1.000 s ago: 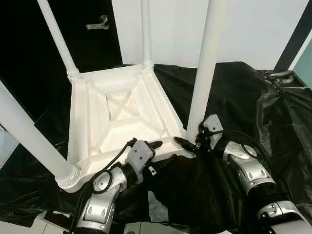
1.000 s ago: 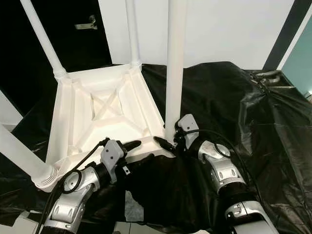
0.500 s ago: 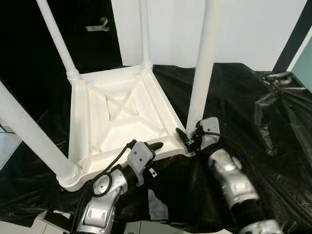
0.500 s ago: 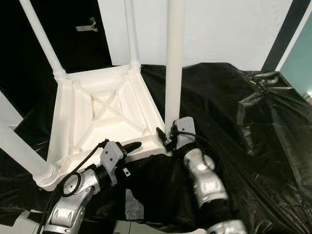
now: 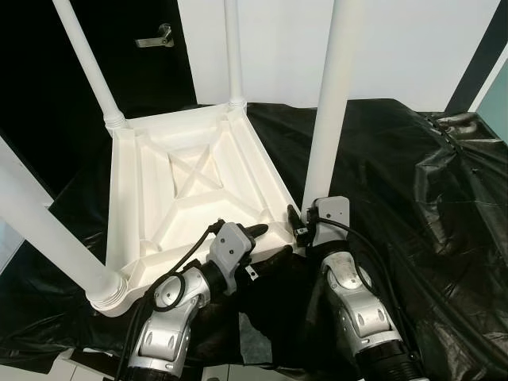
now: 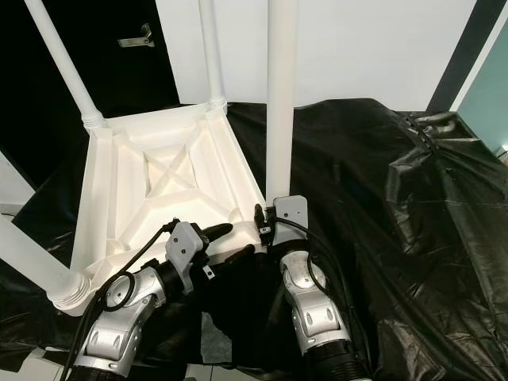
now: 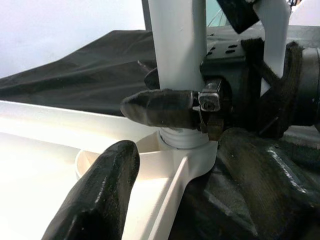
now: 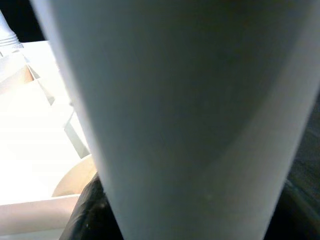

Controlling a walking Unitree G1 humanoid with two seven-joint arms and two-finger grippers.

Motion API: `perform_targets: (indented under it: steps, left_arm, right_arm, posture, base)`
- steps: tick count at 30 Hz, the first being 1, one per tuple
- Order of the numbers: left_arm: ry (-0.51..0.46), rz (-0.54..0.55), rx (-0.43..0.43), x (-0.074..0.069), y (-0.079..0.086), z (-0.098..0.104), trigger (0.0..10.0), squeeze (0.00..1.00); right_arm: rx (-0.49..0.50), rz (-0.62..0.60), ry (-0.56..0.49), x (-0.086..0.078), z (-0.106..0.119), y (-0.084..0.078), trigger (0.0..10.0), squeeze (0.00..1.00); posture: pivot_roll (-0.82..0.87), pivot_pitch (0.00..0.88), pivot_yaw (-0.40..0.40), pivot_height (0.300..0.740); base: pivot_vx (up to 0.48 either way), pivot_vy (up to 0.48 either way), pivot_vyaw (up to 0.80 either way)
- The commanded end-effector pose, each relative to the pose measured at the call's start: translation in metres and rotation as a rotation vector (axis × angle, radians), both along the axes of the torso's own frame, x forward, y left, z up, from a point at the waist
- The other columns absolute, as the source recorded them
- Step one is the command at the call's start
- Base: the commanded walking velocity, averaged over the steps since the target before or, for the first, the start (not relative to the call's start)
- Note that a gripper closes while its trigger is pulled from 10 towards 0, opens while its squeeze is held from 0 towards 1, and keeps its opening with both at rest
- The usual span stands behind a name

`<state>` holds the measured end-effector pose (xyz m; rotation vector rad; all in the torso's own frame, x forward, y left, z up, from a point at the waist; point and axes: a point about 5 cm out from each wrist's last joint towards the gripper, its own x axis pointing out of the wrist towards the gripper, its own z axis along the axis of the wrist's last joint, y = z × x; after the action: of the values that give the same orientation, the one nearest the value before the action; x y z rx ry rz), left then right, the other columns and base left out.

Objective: Building children table

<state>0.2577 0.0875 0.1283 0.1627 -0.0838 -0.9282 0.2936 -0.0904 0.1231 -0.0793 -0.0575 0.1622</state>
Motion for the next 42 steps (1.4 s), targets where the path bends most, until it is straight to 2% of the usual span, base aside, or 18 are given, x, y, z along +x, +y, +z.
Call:
perform_targets:
  steps: [1, 5, 6, 8, 13, 18, 22, 23, 27, 30, 31, 32, 33, 42]
  left_arm:
    - [0.004, 0.101, -0.012, 0.005, 0.004, -0.002, 10.0, 0.00]
    - [0.004, 0.102, -0.015, 0.004, 0.003, -0.001, 10.0, 0.00]
    - [0.007, 0.102, -0.017, 0.004, 0.003, -0.002, 10.0, 0.00]
    - [0.007, 0.102, -0.017, 0.004, 0.003, -0.002, 10.0, 0.00]
    - [0.011, 0.098, -0.019, 0.003, 0.003, -0.001, 10.0, 0.00]
    - [0.010, 0.097, -0.015, 0.005, 0.005, -0.001, 10.0, 0.00]
    - [0.009, 0.095, -0.014, 0.006, 0.005, 0.000, 10.0, 0.00]
    - [0.009, 0.095, -0.010, 0.006, 0.006, 0.000, 10.0, 0.00]
    - [0.012, 0.095, -0.007, 0.007, 0.007, 0.000, 10.0, 0.00]
    - [0.011, 0.098, -0.007, 0.007, 0.007, 0.000, 10.0, 0.00]
    - [0.010, 0.104, -0.010, 0.007, 0.007, 0.000, 10.0, 0.00]
    - [0.010, 0.104, -0.010, 0.007, 0.007, 0.000, 10.0, 0.00]
    - [0.008, 0.108, -0.011, 0.007, 0.008, 0.000, 10.0, 0.00]
    - [0.005, 0.134, -0.015, 0.005, 0.010, 0.000, 10.0, 0.00]
  right_arm:
    - [-0.002, -0.017, 0.050, -0.003, -0.009, 0.000, 10.0, 0.00]
    - [-0.011, -0.023, 0.042, -0.004, -0.008, -0.003, 10.0, 0.00]
    - [-0.017, -0.020, 0.035, -0.005, -0.007, -0.004, 10.0, 1.00]
    - [-0.017, -0.020, 0.035, -0.005, -0.007, -0.004, 10.0, 1.00]
    - [-0.019, 0.082, -0.014, -0.007, 0.000, -0.013, 10.0, 1.00]
    - [-0.057, 0.285, -0.030, -0.007, 0.006, -0.029, 10.0, 1.00]
    - [-0.062, 0.354, -0.020, -0.006, 0.007, -0.035, 10.0, 0.98]
    - [-0.086, 0.403, -0.020, -0.004, 0.009, -0.038, 10.0, 0.00]
    - [-0.152, 0.525, 0.002, 0.008, 0.011, -0.045, 10.0, 0.00]
    - [-0.165, 0.550, 0.010, 0.011, 0.011, -0.046, 10.0, 0.00]
    - [-0.208, 0.575, 0.030, 0.017, 0.008, -0.048, 10.0, 0.00]
    - [-0.208, 0.575, 0.030, 0.017, 0.008, -0.048, 10.0, 0.00]
    - [-0.232, 0.584, 0.046, 0.019, 0.006, -0.049, 0.0, 0.00]
    - [-0.233, 0.598, 0.073, 0.016, -0.001, -0.051, 0.0, 0.00]
  posture:
    - [0.06, 0.000, 0.011, 0.740]
    - [0.06, 0.000, 0.010, 0.740]
    - [0.06, 0.000, 0.010, 0.740]
    - [0.06, 0.000, 0.010, 0.740]
    - [0.05, 0.000, 0.012, 0.740]
    - [0.05, 0.000, 0.024, 0.740]
    - [0.05, 0.000, 0.024, 0.740]
    - [0.04, 0.000, 0.034, 0.740]
    - [0.05, 0.000, 0.033, 0.740]
    - [0.06, 0.000, 0.030, 0.740]
    - [0.06, 0.000, 0.025, 0.740]
    - [0.06, 0.000, 0.025, 0.740]
    - [0.07, 0.000, 0.019, 0.740]
    - [0.09, 0.000, 0.000, 0.740]
  base:
    - [0.000, 0.000, 0.00]
    - [0.000, 0.000, 0.00]
    - [0.000, 0.000, 0.00]
    - [0.000, 0.000, 0.00]
    - [0.000, 0.000, 0.00]
    - [0.000, 0.000, 0.00]
    - [0.000, 0.000, 0.00]
    - [0.000, 0.000, 0.00]
    - [0.000, 0.000, 0.00]
    - [0.000, 0.000, 0.00]
    - [0.000, 0.000, 0.00]
    - [0.000, 0.000, 0.00]
    - [0.000, 0.000, 0.00]
    - [0.000, 0.000, 0.00]
